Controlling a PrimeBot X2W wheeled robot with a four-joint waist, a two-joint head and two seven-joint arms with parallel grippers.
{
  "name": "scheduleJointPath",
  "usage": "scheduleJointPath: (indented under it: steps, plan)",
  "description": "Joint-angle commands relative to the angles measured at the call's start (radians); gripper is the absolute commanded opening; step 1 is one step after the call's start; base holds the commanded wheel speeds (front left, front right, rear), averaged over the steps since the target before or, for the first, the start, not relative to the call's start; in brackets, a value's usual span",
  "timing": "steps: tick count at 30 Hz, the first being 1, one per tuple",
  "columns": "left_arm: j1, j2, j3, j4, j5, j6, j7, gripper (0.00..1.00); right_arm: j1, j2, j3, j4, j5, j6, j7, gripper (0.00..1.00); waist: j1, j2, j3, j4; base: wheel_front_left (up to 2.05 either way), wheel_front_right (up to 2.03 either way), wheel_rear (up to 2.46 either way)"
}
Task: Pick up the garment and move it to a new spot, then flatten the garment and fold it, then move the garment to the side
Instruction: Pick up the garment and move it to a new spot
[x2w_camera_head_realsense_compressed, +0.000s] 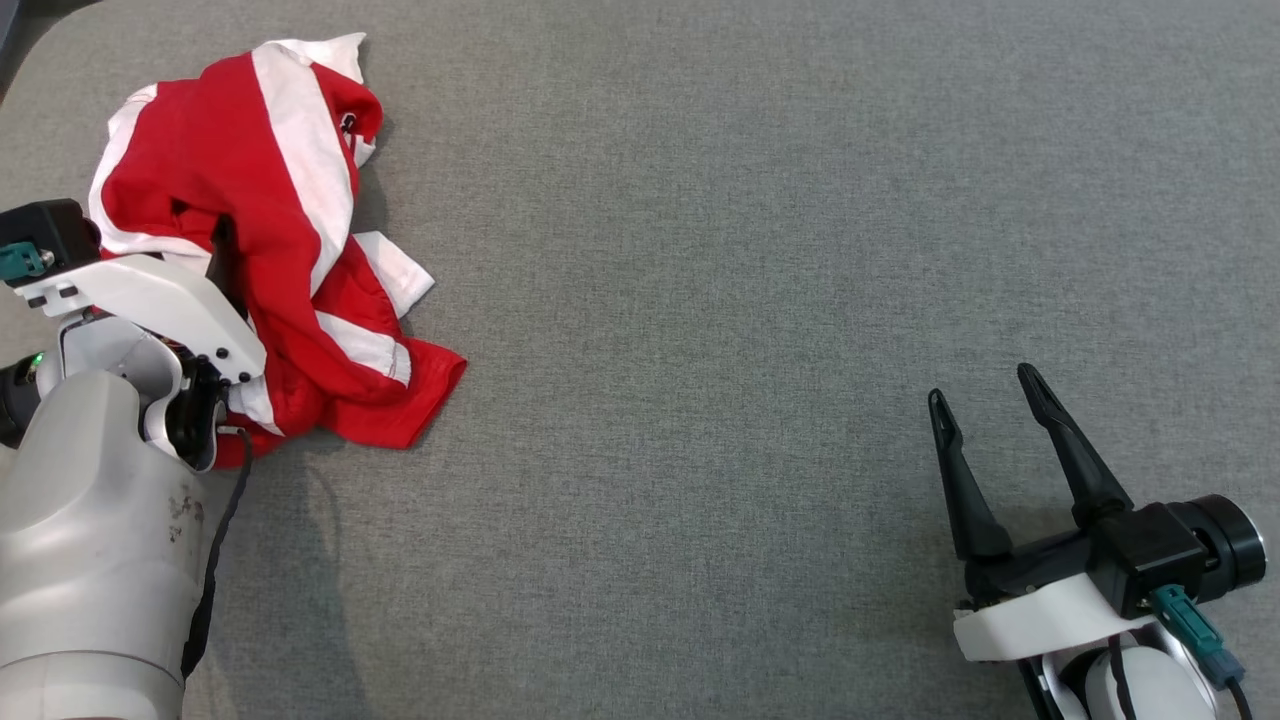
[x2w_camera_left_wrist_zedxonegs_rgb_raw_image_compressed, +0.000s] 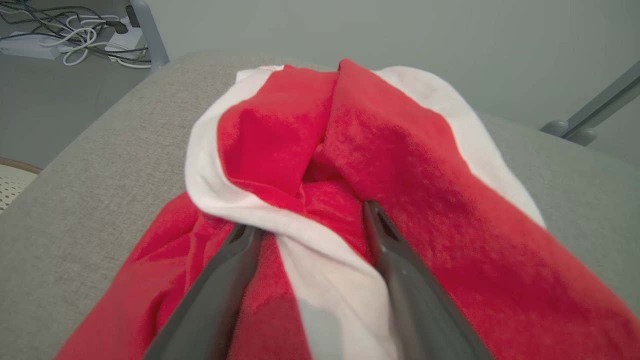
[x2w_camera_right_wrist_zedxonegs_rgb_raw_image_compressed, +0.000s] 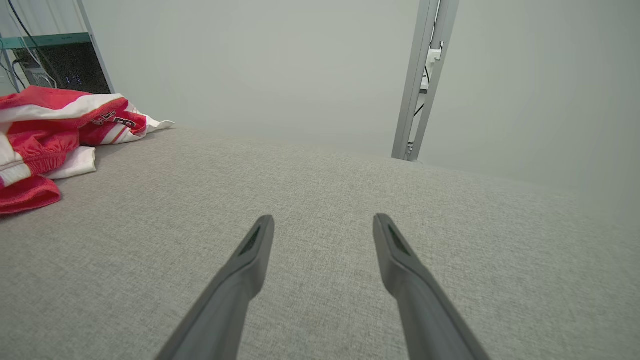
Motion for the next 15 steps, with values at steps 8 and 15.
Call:
scheduleJointPath:
  steps: [8, 15]
  plan:
    - [-0.039, 0.012, -0.020, 0.051, 0.011, -0.024, -0.113, 0.00, 0.021, -0.006, -0.014, 0.009, 0.024, 0.000, -0.005, 1.00, 0.0000, 0.0000, -0.045, 0.005, 0.00, 0.00, 0.00]
    - [-0.007, -0.052, -0.070, -0.086, 0.020, -0.056, -0.247, 0.00, 0.067, -0.006, -0.022, 0.022, 0.064, 0.000, -0.005, 1.00, 0.0000, 0.0000, -0.152, 0.025, 0.00, 0.00, 0.00]
